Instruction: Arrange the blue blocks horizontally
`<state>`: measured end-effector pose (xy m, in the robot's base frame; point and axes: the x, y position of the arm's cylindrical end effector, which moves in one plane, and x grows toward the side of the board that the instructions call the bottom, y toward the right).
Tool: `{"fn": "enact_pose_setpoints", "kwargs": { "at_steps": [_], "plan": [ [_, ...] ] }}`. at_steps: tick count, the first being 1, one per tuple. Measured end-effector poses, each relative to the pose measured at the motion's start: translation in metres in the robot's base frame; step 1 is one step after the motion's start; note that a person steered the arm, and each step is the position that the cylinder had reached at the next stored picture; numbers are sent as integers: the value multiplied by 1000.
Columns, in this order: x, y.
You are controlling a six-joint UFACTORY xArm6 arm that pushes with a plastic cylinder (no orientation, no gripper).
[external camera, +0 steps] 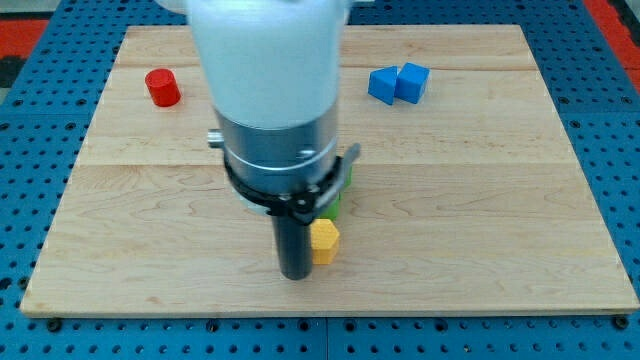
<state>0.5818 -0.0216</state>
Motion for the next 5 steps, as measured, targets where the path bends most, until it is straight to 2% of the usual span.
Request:
{"fn": "enact_pose_setpoints", "kwargs": {
  "at_steps": [1,2,3,5],
  "plan": [
    [1,26],
    [4,27],
    [-12,121],
    [-119,187]
  ]
}}
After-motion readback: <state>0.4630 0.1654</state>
